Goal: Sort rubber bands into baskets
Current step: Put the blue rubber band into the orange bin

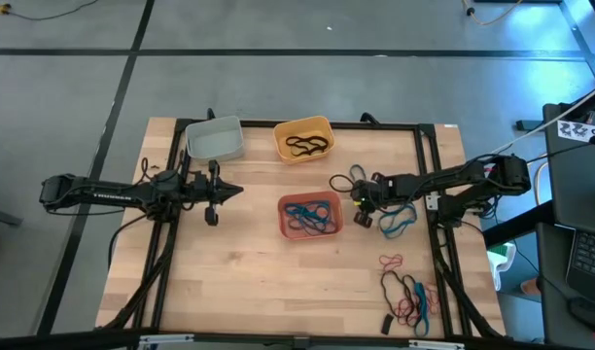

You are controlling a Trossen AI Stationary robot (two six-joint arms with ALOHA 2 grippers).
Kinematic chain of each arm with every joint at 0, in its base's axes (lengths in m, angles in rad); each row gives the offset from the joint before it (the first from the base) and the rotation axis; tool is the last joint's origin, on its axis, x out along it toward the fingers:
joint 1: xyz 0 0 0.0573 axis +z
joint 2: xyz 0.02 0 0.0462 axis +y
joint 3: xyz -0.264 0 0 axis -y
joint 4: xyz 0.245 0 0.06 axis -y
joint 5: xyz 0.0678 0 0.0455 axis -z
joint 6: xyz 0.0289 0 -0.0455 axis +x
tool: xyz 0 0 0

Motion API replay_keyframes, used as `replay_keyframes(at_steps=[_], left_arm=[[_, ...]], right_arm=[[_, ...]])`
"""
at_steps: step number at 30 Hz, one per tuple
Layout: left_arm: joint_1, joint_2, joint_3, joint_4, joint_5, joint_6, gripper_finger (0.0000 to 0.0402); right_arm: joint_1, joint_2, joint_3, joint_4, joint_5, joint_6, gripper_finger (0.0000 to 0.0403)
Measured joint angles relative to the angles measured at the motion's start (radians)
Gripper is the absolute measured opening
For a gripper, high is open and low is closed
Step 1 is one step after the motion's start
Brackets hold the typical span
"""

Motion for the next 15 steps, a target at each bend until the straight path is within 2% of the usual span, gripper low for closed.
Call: replay_keyframes(at_steps=[7,15], left_arm=[[0.0,0.0,0.0,0.0,0.0,-0.004,0.0005],[0.0,0.0,0.0,0.0,0.0,-0.003,0.0005]], right_arm=[[0.0,-0.006,0.026,0.001,-0.011,0.002,0.0009],[0.0,-0.006,0.125,-0.066,0.0,-0.009,0.0003]])
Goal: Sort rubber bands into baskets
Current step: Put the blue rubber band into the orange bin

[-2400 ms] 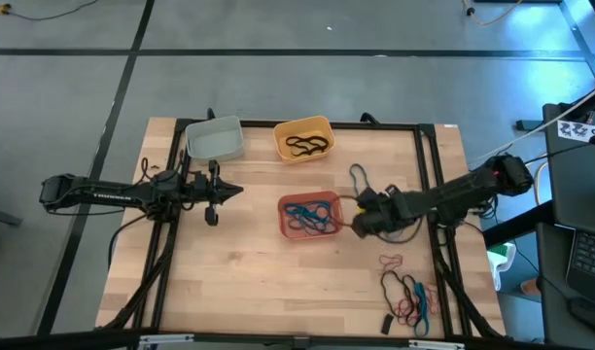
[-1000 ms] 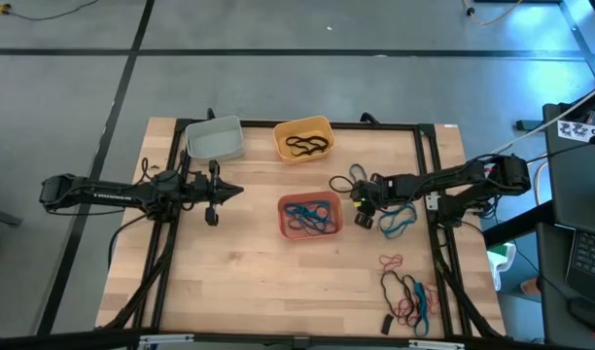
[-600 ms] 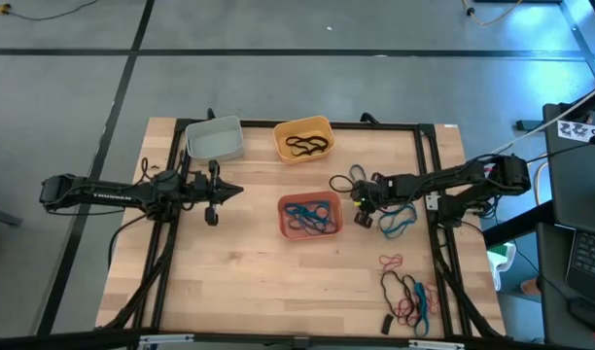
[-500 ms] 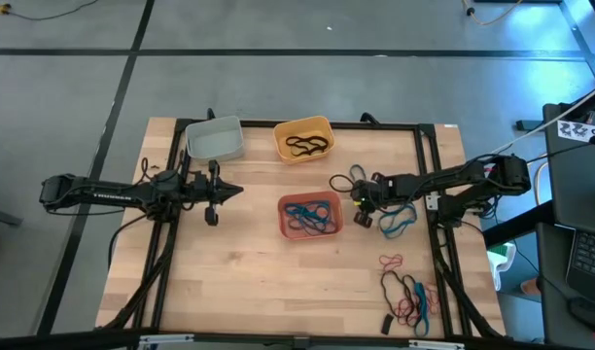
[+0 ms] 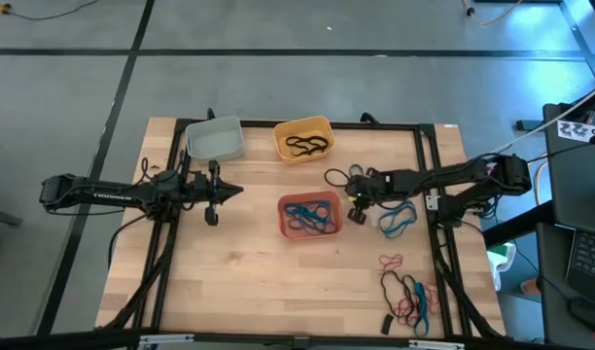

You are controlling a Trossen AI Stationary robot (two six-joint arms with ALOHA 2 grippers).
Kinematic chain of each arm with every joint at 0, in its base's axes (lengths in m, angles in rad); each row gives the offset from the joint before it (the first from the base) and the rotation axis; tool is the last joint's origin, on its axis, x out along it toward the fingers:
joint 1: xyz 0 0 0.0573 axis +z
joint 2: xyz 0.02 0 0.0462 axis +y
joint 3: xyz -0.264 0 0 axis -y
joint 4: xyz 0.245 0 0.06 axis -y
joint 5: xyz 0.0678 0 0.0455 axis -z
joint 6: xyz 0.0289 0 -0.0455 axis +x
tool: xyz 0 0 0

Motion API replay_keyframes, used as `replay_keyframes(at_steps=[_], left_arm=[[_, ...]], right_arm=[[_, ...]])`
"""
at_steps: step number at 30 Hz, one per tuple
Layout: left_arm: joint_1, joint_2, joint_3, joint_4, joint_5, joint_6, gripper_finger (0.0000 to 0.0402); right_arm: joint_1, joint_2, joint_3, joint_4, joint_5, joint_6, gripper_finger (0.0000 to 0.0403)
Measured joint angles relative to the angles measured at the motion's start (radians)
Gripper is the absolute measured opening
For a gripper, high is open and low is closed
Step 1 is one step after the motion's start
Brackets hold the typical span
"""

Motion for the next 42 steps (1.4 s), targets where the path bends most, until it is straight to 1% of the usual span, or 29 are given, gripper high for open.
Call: replay_keyframes(at_steps=[4,9,19,31,42], left_arm=[[0.0,0.0,0.0,0.0,0.0,0.0,0.0005],[0.0,0.0,0.0,0.0,0.0,0.0,0.0005],[0.0,0.0,0.0,0.0,0.0,-0.001,0.0005],[0.0,0.0,0.0,0.0,0.0,-0.002,0.0005],[0.0,0.0,0.0,0.0,0.0,0.0,0.0005]], right_arm=[[0.0,0.0,0.053,-0.05,0.057,-0.001,0.0006],[0.0,0.0,0.118,-0.074,0.095,-0.04,0.0007],[0.0,0.0,0.237,-0.074,0.102,-0.093,0.0007],[0.001,0.0,0.33,-0.075,0.093,-0.133,0.0008],[0.002,0.0,0.407,-0.067,-0.024,-0.15,0.0008]])
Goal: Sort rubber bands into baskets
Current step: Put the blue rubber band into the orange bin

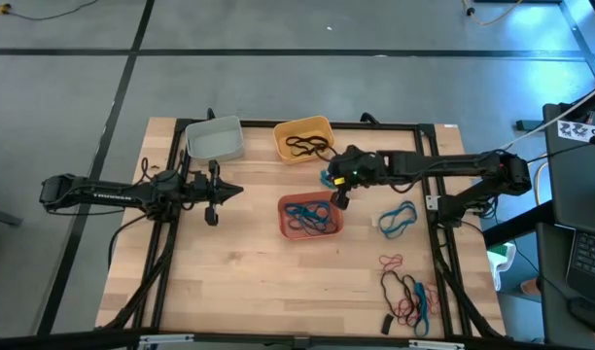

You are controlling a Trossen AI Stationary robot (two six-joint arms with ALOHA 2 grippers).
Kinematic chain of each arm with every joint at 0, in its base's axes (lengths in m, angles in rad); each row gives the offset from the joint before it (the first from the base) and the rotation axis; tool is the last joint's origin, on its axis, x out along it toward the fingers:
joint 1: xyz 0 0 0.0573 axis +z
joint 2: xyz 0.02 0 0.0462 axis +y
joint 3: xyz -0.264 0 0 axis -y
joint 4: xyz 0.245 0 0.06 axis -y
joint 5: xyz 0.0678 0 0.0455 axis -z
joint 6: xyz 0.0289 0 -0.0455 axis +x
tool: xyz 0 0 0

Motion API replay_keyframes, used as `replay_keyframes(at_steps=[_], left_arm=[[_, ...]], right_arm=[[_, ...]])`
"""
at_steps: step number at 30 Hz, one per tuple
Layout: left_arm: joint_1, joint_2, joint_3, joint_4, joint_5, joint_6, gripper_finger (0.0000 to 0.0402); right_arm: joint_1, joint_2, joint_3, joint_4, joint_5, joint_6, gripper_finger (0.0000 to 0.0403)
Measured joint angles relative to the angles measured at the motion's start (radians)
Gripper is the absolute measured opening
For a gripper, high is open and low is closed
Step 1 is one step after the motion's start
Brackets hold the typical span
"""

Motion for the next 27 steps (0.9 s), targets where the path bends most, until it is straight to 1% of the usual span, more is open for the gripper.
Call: replay_keyframes(at_steps=[4,10,18,23,27], left_arm=[[0.0,0.0,0.0,0.0,0.0,0.0,0.0005],[0.0,0.0,0.0,0.0,0.0,0.001,0.0005],[0.0,0.0,0.0,0.0,0.0,0.001,0.0005],[0.0,0.0,0.0,0.0,0.0,0.001,0.0005],[0.0,0.0,0.0,0.0,0.0,0.0,0.0005]], right_arm=[[0.007,0.0,0.022,0.0,-0.047,0.001,0.0008],[0.074,-0.001,0.066,0.001,-0.048,-0.003,0.0008],[0.171,0.001,0.073,0.002,-0.048,0.027,0.0008],[0.211,0.032,0.073,0.005,-0.048,0.042,0.0008],[0.224,0.089,0.073,0.005,-0.048,0.042,0.0008]])
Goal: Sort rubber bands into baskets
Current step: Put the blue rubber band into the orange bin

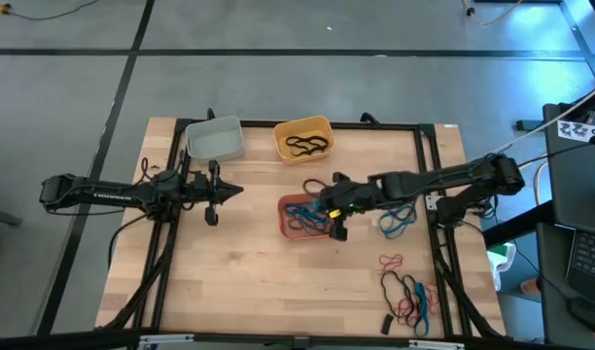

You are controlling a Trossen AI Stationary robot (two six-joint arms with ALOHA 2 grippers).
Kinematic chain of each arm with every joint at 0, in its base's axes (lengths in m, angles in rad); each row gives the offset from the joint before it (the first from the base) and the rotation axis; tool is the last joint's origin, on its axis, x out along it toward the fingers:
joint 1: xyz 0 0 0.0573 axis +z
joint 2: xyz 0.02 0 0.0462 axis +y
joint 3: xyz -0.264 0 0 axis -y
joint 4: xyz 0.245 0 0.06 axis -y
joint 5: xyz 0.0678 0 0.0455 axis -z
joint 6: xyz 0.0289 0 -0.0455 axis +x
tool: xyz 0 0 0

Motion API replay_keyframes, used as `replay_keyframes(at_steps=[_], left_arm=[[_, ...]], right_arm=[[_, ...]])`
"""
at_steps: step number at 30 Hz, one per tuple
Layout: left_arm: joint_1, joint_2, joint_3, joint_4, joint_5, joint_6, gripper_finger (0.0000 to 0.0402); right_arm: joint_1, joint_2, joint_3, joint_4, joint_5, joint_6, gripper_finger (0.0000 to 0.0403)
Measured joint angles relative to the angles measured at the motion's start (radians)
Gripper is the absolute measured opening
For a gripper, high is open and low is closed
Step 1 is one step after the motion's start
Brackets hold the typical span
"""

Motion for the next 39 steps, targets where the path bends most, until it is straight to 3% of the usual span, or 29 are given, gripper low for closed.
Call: replay_keyframes(at_steps=[11,19,31,39], left_arm=[[0.0,0.0,0.0,0.0,0.0,0.002,0.0005],[0.0,0.0,0.0,0.0,0.0,0.002,0.0005],[0.0,0.0,0.0,0.0,0.0,0.002,0.0005],[0.0,0.0,0.0,0.0,0.0,0.001,0.0005]], right_arm=[[-0.002,0.205,0.0,-0.001,0.0,0.02,0.0008],[-0.003,0.273,0.0,-0.019,0.0,0.09,0.0013],[-0.01,0.242,0.012,-0.037,-0.061,0.109,0.016],[-0.008,0.127,0.061,-0.141,-0.069,0.09,0.0182]])
